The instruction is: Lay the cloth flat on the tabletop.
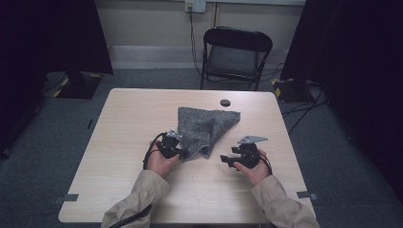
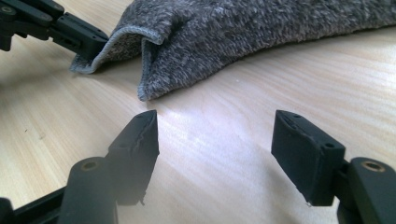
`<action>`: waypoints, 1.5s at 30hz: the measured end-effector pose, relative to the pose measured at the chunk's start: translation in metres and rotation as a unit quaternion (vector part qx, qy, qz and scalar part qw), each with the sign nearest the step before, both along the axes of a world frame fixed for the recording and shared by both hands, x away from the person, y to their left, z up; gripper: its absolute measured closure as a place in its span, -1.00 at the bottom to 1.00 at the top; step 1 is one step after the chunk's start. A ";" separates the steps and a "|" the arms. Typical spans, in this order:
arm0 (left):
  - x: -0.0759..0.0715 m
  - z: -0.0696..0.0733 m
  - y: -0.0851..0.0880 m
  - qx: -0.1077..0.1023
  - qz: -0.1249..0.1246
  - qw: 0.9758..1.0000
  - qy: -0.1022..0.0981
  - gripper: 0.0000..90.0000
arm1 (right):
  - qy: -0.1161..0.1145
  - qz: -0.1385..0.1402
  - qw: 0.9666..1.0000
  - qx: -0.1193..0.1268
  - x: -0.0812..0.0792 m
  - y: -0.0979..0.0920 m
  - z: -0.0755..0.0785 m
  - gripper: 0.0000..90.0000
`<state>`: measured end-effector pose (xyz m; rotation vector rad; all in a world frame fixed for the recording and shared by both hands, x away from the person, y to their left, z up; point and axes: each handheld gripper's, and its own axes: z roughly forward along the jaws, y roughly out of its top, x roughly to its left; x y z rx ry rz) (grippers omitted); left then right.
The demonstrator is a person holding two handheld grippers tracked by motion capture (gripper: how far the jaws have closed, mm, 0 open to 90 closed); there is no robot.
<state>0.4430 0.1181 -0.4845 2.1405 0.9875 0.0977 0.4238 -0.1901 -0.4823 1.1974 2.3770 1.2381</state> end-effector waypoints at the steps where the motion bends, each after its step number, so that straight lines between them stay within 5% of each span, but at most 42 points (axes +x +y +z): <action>1: -0.001 0.001 0.000 0.002 -0.005 1.000 0.003 0.97 | 0.002 0.000 1.000 0.000 -0.001 0.000 0.000 -0.30; 14: -0.018 0.006 -0.025 -0.007 -0.043 0.999 -0.003 0.97 | -0.001 0.014 1.000 -0.004 -0.009 0.008 -0.004 -0.30; 29: -0.013 -0.002 -0.025 -0.005 -0.035 0.999 0.008 0.97 | 0.004 0.026 1.000 -0.011 -0.004 0.018 -0.011 -0.27; 45: -0.012 -0.001 -0.023 -0.018 -0.044 0.999 0.010 0.97 | -0.011 0.050 0.998 -0.031 0.002 0.036 -0.014 0.50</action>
